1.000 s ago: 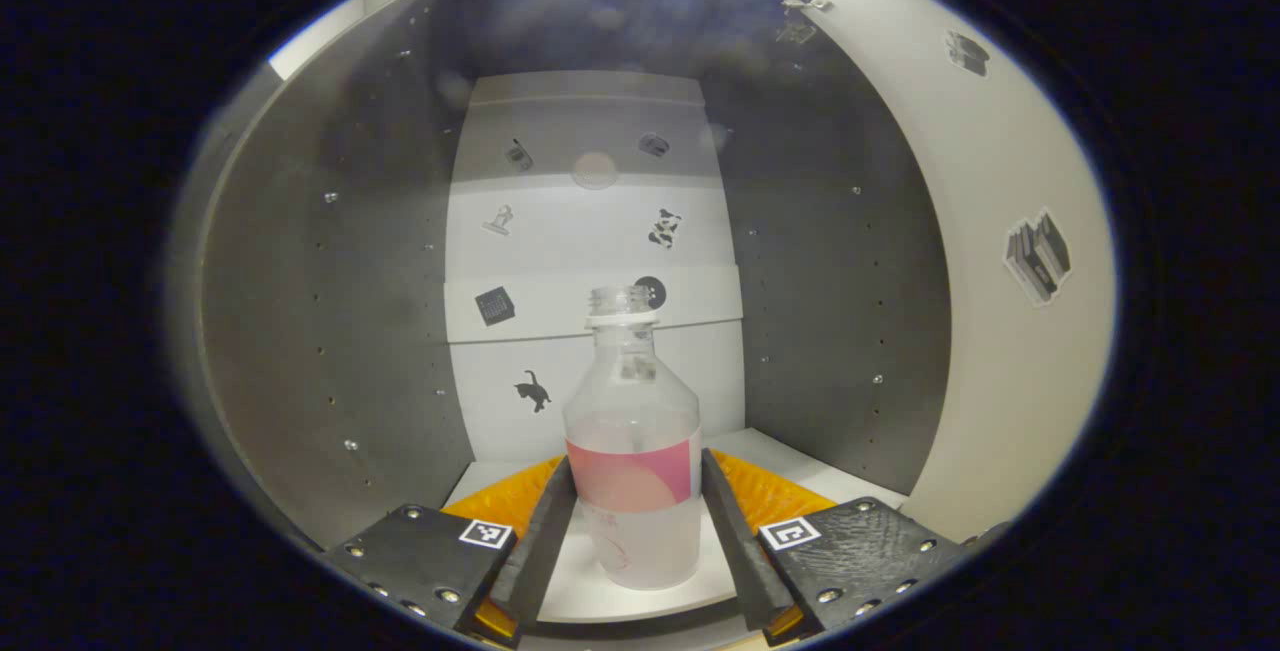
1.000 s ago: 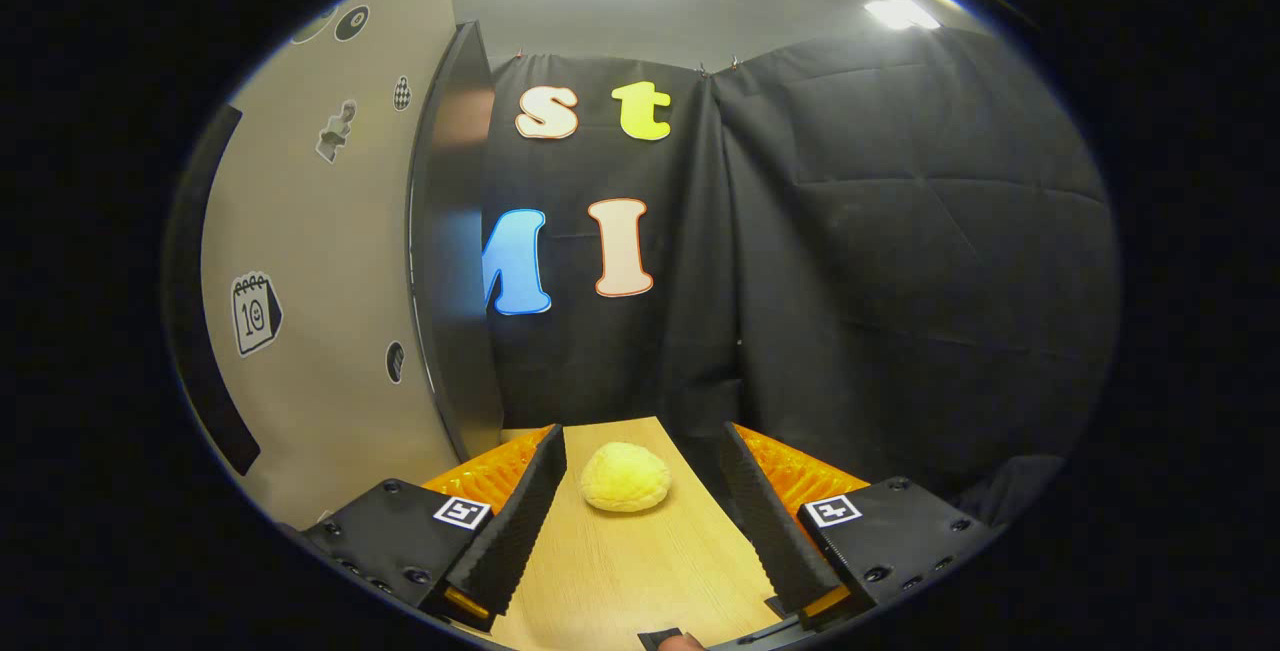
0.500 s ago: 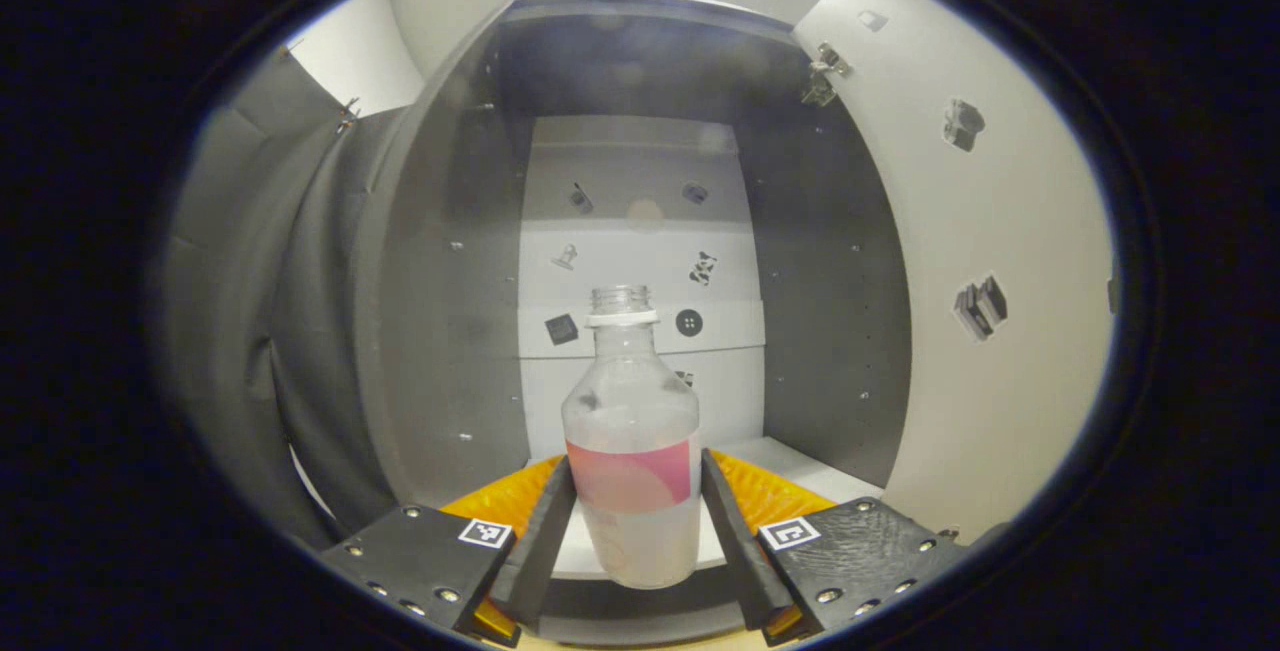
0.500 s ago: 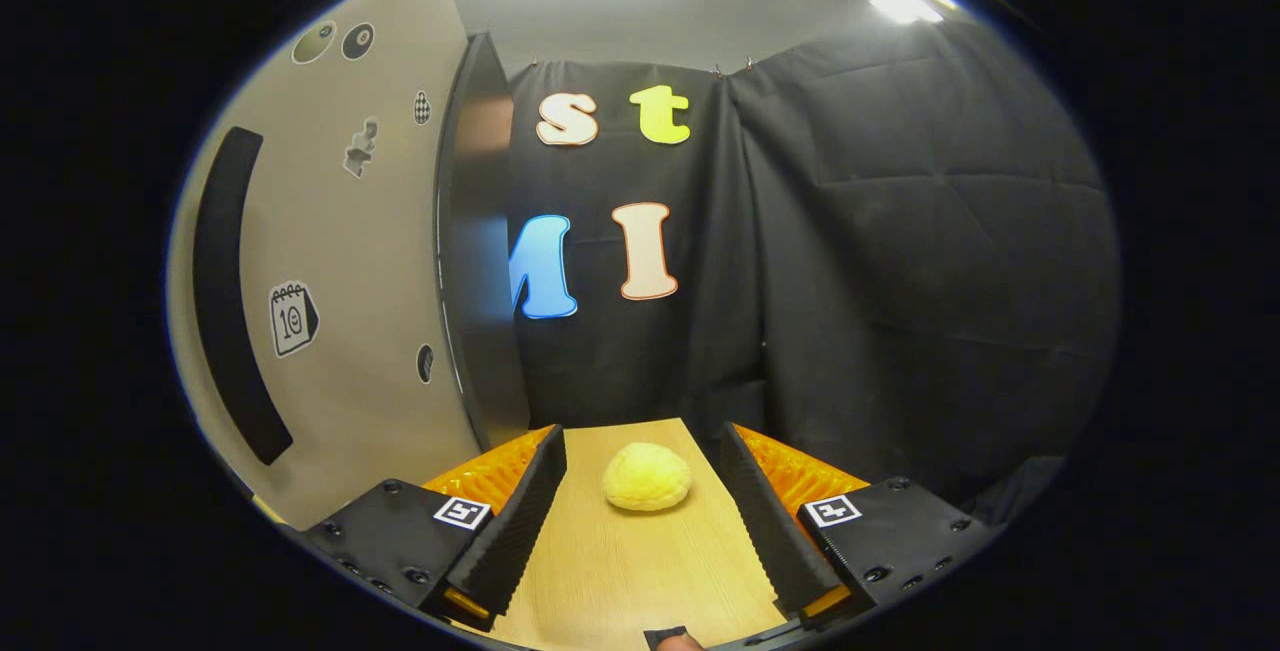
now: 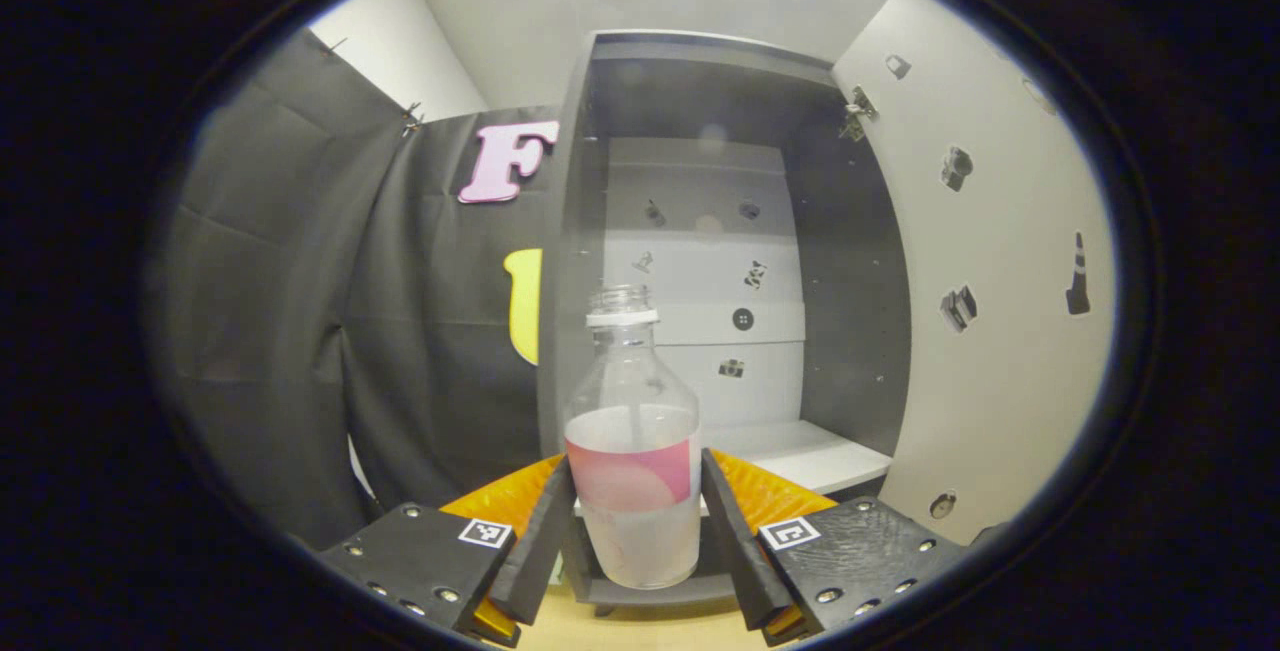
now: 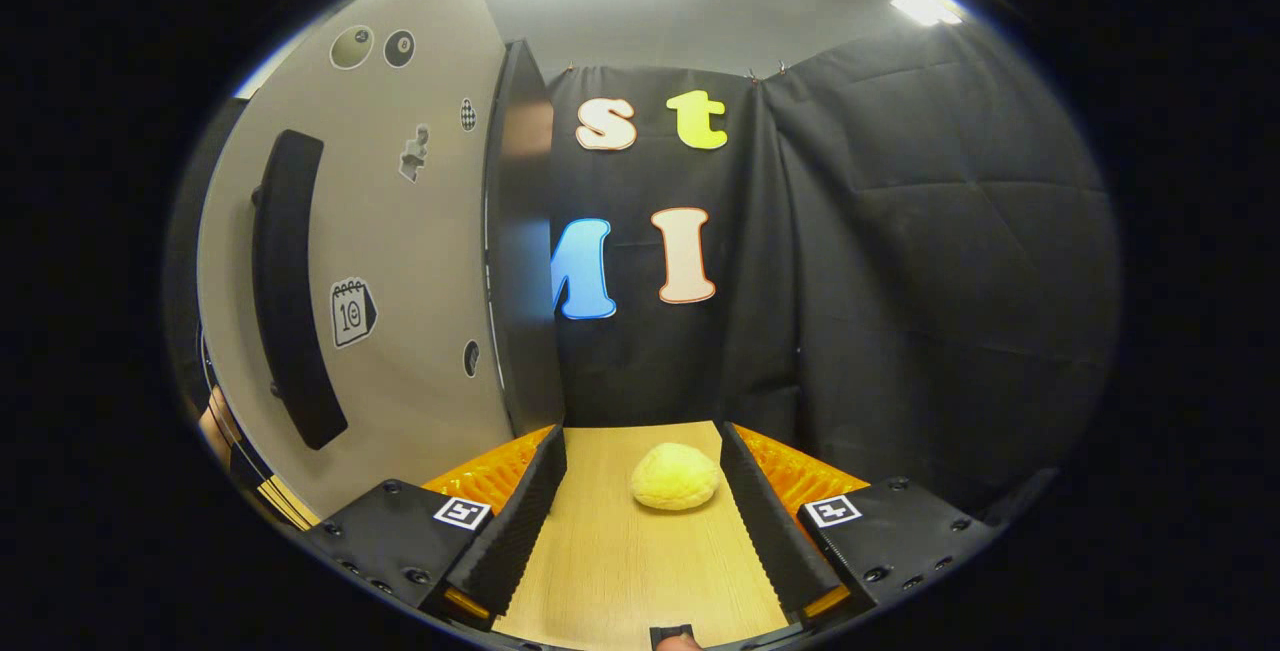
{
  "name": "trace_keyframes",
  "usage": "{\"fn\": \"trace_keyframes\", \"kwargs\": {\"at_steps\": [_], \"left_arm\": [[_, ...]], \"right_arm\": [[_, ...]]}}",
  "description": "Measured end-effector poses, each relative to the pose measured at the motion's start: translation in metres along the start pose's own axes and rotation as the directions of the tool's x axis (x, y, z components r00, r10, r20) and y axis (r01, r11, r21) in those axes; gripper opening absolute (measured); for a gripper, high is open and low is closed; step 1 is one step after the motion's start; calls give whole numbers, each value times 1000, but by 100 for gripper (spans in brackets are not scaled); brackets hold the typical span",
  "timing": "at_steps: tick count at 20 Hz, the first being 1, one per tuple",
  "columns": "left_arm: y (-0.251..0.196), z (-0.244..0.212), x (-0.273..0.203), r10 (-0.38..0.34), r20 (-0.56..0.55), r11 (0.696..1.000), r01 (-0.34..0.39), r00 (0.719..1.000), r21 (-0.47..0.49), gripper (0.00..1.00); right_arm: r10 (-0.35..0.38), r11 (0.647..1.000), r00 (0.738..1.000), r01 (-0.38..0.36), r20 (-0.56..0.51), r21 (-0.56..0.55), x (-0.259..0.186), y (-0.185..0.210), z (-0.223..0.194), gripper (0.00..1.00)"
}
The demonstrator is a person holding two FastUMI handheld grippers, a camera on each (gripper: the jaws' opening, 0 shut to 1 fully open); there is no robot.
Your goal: Open the cabinet door with the right hand, grasp the bottle in the cabinet with the left hand and place it on the coaster, then close the cabinet door with the right hand.
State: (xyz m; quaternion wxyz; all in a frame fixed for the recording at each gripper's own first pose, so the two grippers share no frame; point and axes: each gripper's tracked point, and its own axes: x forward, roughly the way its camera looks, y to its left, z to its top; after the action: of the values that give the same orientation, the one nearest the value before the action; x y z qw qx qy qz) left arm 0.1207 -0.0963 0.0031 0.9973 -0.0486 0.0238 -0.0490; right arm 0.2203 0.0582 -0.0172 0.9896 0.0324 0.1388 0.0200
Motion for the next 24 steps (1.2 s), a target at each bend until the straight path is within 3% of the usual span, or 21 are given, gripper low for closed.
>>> {"fn": "trace_keyframes", "kwargs": {"at_steps": [9, 15, 24], "left_arm": [[44, -43, -84, 67, -35, 997, -68, 997, -33, 74], [58, -87, -123, 70, -52, 996, -72, 996, -45, 75], [60, -194, -159, 77, -172, 995, -87, 982, -51, 72]], "right_arm": [[83, 996, 996, -84, -13, -16, 0, 23, -11, 98], [80, 997, 997, -80, -18, -13, 0, 26, -16, 98], [67, 996, 996, -71, -56, -60, -2, 30, -26, 98]]}}
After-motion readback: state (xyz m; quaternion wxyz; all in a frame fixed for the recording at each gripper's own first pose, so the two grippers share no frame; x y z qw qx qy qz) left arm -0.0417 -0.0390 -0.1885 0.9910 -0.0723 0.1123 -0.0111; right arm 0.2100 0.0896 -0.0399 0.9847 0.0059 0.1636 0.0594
